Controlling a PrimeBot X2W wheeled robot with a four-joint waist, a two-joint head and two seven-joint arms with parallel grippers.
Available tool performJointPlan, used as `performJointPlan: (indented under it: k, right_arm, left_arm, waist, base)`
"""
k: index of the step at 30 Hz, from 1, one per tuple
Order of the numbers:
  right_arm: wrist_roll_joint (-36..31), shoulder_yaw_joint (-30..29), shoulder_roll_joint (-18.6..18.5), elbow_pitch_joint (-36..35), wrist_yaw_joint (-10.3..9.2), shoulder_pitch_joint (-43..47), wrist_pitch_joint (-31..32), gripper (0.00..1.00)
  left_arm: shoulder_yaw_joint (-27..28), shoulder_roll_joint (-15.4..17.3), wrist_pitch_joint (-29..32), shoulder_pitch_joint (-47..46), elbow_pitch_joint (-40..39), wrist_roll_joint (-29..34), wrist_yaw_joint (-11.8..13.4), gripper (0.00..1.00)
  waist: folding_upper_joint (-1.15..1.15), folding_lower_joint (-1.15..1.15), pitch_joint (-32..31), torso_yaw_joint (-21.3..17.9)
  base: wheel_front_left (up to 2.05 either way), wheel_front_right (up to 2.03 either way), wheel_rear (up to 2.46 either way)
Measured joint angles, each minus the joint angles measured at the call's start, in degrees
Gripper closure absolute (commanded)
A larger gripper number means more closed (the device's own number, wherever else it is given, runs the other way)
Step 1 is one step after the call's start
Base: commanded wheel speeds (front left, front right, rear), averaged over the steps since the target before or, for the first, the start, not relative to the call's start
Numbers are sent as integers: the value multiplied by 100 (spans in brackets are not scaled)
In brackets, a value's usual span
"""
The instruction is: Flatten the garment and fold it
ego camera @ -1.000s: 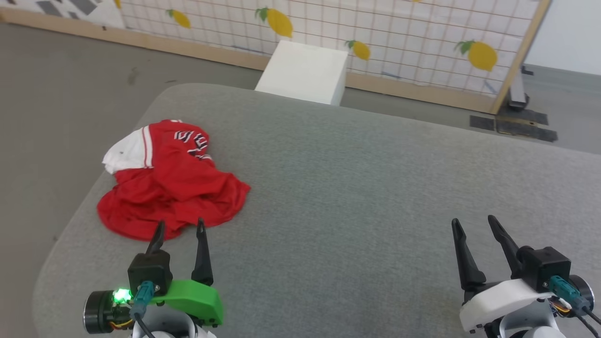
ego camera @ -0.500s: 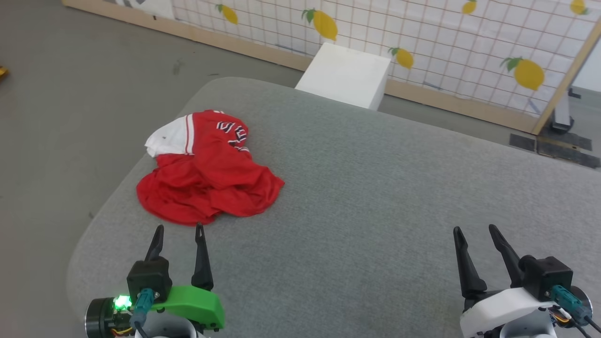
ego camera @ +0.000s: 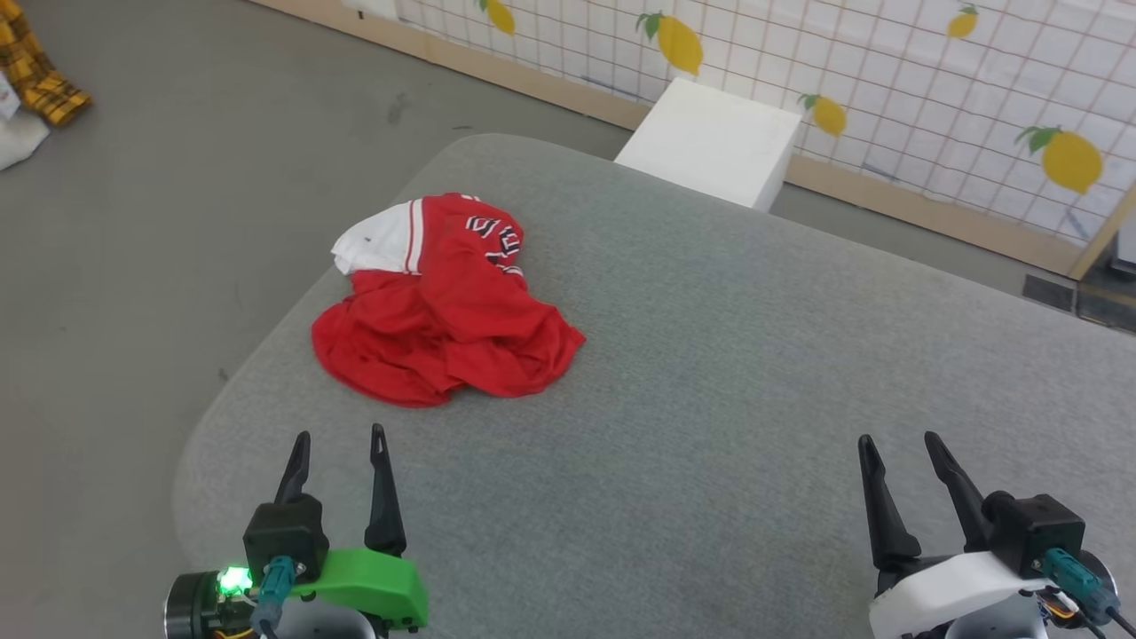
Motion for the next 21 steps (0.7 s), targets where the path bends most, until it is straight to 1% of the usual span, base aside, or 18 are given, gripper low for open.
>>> performJointPlan:
  k: [21]
  right_arm:
    - [190, -43, 1, 257, 0, 95, -244, 0]
  left_arm:
    - [-147, 5, -249, 56, 97, -67, 201, 0]
  waist:
    - [0, 0, 33, 610]
  base:
    - [0, 0, 0]
